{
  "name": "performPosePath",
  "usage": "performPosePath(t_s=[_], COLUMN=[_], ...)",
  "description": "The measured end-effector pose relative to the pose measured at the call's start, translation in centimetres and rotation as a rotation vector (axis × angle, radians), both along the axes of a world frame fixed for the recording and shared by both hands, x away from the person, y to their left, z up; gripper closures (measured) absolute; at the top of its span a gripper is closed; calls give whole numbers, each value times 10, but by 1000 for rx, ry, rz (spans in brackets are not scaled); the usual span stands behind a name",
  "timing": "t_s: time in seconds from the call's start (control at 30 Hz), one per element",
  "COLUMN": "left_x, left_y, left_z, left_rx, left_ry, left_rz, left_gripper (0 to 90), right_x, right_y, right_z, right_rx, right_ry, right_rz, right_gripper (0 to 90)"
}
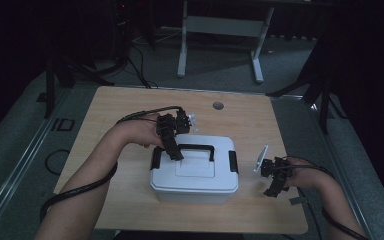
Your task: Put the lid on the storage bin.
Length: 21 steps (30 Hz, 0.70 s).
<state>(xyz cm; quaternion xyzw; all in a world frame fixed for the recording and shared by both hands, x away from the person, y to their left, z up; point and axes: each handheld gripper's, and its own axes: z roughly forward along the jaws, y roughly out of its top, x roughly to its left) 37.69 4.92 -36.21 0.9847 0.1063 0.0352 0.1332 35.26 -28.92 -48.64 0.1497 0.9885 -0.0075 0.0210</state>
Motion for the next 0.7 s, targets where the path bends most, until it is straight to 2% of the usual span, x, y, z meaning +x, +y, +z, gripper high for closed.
performPosePath(t_s=[0.03, 0.23, 0.3, 0.37, 0.53, 0.57, 0.6, 0.7], left_x=[0, -4, -6, -7, -8, -8, -9, -10], left_y=[1, 8, 14, 17, 26, 31, 33, 39], left_z=[0, -2, -1, -2, -5, -5, -6, -6], left_rx=[-4, -32, -58, -41, -51, -57, -55, -40], left_ry=[-3, -57, -43, -46, -63, -40, -32, -33], left_rz=[2, -17, -2, -3, 13, 23, 24, 22], left_gripper=[52, 28, 28, 28, 33, 34, 34, 34], right_x=[0, 1, 2, 2, 3, 3, 4, 4], right_y=[0, 0, 1, 1, 2, 2, 2, 3], right_z=[0, 0, 0, -1, 1, 1, 1, 1], right_rx=[3, 11, 11, 9, 21, 18, 16, 13], right_ry=[-1, -9, -6, -8, -16, -22, -21, -24], right_rz=[-1, -7, -10, -9, -15, -16, -17, -17], right_gripper=[152, 151, 151, 152, 151, 151, 151, 151])
